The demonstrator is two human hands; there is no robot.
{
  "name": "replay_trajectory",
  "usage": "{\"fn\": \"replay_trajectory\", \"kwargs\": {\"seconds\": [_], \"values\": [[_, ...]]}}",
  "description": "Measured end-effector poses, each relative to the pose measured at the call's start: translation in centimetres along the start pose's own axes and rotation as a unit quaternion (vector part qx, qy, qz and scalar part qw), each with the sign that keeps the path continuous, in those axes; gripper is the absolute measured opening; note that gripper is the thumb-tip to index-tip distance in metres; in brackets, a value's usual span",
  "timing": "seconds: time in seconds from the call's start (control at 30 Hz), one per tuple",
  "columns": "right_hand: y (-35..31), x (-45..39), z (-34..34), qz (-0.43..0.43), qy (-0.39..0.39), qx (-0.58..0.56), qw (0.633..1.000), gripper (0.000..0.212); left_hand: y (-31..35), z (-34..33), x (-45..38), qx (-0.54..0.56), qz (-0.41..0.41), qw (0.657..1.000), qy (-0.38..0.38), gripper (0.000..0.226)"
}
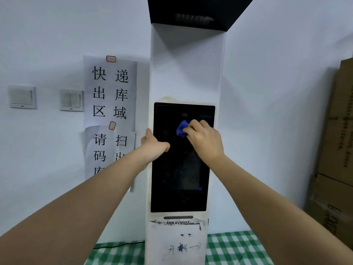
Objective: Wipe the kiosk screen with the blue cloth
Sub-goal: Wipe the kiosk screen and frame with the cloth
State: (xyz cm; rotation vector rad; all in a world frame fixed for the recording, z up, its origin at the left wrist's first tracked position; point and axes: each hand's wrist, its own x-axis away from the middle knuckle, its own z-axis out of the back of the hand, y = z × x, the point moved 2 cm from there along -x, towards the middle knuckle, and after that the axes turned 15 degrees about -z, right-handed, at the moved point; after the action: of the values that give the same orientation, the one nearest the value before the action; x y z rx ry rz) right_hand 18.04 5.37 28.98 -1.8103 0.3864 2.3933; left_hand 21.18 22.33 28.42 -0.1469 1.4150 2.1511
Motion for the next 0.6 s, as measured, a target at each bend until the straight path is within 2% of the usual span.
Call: {"fn": "replay_trajectory", "kwargs": {"seconds": [0.03,0.07,0.13,0.17,0.23,0.27,0.33,0.4,0.47,0.5,0.6], "values": [[0.5,-0.4,0.3,0.02,-0.015,0.006,1.0,0.023,0.0,-0.1,0.0,0.0,0.002,1.0,0.001,0.086],[1.1,-1.1,0.7,-0.002,-0.021,0.01,1.0,0.019,0.1,-0.2,0.0,-0.001,0.004,1.0,0.002,0.084],[2.3,-2.7,1.6,-0.145,-0.033,-0.007,0.989,0.013,0.3,-0.4,0.0,-0.008,0.009,1.0,0.008,0.082],[2.8,-3.1,1.5,-0.221,-0.031,-0.028,0.974,0.016,0.4,-0.4,0.0,-0.012,0.01,1.0,0.012,0.083],[2.5,-2.8,1.7,-0.282,-0.012,-0.054,0.958,0.016,0.5,-0.6,0.1,-0.024,0.011,1.0,0.016,0.085],[2.0,-2.2,1.6,-0.264,0.004,-0.052,0.963,0.013,0.5,-0.7,0.1,-0.032,0.009,0.999,0.017,0.087],[1.5,-0.3,0.7,-0.174,0.016,-0.041,0.984,0.011,0.6,-0.9,0.2,-0.041,0.004,0.999,0.015,0.088],[1.6,0.7,0.4,-0.082,-0.01,-0.014,0.996,0.016,0.6,-1.1,0.2,-0.042,0.001,0.999,0.013,0.089],[2.4,-0.4,0.8,-0.053,-0.027,-0.005,0.998,0.013,0.7,-1.1,0.2,-0.038,0.004,0.999,0.016,0.091],[2.8,-1.2,1.2,-0.084,-0.034,0.003,0.996,0.01,0.8,-1.2,0.2,-0.036,0.005,0.999,0.018,0.091],[4.5,-3.4,2.0,-0.276,-0.022,-0.045,0.96,0.019,0.9,-1.2,0.1,-0.033,0.005,0.999,0.02,0.092]]}}
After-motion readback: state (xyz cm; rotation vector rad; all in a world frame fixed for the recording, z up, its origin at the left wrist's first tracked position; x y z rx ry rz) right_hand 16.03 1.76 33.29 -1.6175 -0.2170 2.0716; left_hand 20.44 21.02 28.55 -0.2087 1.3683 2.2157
